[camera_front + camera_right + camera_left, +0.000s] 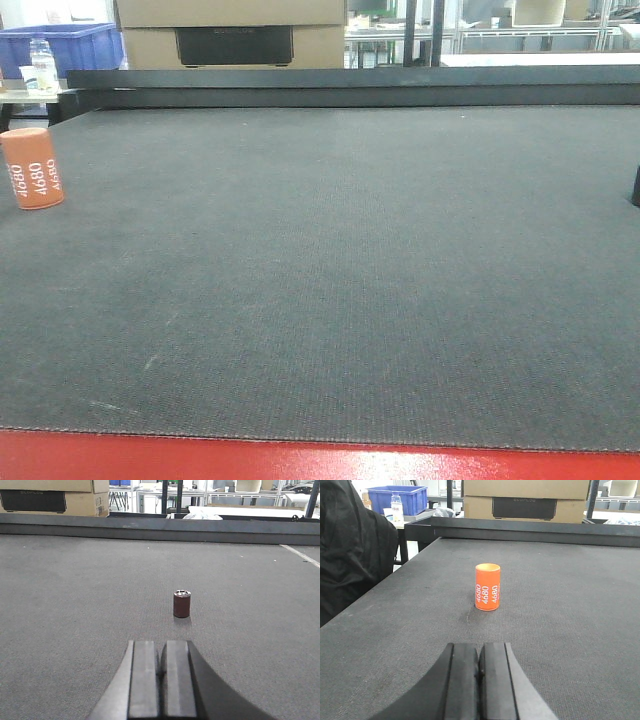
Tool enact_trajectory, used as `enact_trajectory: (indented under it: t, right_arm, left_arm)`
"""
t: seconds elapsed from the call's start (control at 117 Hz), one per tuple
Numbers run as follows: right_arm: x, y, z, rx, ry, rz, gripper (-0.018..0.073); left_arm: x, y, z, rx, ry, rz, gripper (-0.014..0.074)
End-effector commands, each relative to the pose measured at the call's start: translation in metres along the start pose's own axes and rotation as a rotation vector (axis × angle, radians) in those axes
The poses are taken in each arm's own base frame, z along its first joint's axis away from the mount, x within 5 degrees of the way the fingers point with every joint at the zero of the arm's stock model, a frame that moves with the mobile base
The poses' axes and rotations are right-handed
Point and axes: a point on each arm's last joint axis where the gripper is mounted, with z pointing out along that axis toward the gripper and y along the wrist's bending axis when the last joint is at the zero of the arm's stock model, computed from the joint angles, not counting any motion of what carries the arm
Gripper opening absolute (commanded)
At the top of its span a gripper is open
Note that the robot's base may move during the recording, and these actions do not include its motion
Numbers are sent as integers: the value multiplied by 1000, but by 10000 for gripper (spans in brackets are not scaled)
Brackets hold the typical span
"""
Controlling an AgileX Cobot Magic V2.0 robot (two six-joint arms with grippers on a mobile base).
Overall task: Place cylindrical capacitor in blue bin on shelf
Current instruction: 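Move the right gripper toward the maroon capacitor, left toward orange cylinder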
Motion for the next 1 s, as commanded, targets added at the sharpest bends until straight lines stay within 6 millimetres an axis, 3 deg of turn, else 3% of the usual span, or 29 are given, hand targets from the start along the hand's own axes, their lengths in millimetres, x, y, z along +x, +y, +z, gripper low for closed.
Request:
enact_trajectory:
  t: [0.0, 0.546, 0.811, 0.913, 0.99]
  right_arm:
    - [-3, 0, 0, 2, -25, -8, -167]
    - [-4, 0, 0, 2, -43, -8, -167]
    - [-29, -1, -5, 13, -318, -8, -167]
    - [-30, -2, -5, 14, -324, 21, -167]
    - [-48, -1, -10, 9, -355, 36, -168]
  left_arm:
    - [-2, 0, -1, 6, -23, -3, -111]
    - [-15, 0, -2, 8, -164, -11, -111]
    - [-24, 0, -4, 9, -260, -33, -111]
    - [-48, 0, -10, 10, -297, -33, -111]
    - [-70, 0, -14, 11, -307, -33, -111]
